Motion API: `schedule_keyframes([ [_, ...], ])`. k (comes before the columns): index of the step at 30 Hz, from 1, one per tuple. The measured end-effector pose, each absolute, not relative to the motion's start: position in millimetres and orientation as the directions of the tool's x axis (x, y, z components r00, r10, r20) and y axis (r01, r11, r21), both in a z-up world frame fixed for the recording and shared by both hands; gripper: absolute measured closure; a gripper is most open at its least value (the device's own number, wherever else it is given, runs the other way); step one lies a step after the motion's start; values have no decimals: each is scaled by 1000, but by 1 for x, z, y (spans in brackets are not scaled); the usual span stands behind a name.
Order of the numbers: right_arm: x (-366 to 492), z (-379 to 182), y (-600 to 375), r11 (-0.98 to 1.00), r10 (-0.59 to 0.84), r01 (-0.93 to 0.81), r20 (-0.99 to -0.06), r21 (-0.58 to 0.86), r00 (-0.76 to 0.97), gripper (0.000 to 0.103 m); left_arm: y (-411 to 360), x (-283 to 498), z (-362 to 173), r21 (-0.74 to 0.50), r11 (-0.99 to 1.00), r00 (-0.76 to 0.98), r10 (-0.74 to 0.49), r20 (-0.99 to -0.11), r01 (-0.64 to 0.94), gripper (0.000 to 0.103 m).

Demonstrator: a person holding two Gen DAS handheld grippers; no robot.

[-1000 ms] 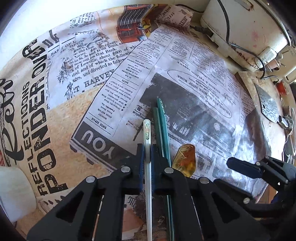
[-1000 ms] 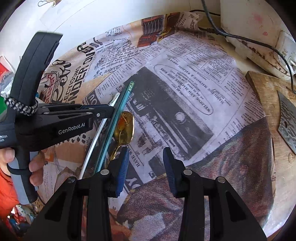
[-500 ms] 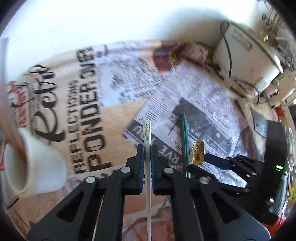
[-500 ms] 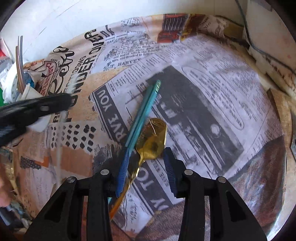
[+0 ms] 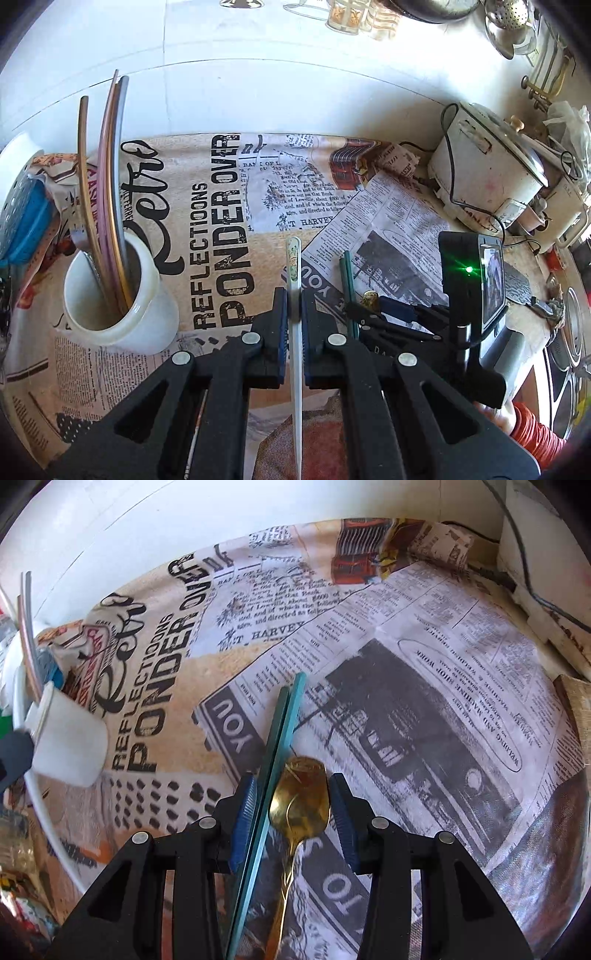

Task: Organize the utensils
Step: 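Lift the white chopstick and gold spoon and carry them toward the white cup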

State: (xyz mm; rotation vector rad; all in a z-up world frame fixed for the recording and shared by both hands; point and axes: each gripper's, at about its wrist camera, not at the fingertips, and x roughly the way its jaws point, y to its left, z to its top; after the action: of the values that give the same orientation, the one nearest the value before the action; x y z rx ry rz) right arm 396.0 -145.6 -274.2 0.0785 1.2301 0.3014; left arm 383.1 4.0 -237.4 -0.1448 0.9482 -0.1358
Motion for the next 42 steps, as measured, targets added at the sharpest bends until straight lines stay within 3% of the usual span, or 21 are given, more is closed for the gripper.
schedule_keyframes([
  [2,392,-274,-143,967,232,-178,-916,181,327,74,6,381,-238,-187,981,575,-179,-799,45,98],
  [12,391,-263,-151,957,277,-183,-900,226,336,75,9,375,-233,-182,983,590,-168,-790,35,98],
  [29,364,-168,-165,939,336,-248,-792,238,509,75,10,362,-200,-186,982,647,-155,-746,21,98],
  [42,347,-138,-159,926,371,-281,-753,253,544,75,18,344,-174,-196,981,699,-139,-702,-1,98],
])
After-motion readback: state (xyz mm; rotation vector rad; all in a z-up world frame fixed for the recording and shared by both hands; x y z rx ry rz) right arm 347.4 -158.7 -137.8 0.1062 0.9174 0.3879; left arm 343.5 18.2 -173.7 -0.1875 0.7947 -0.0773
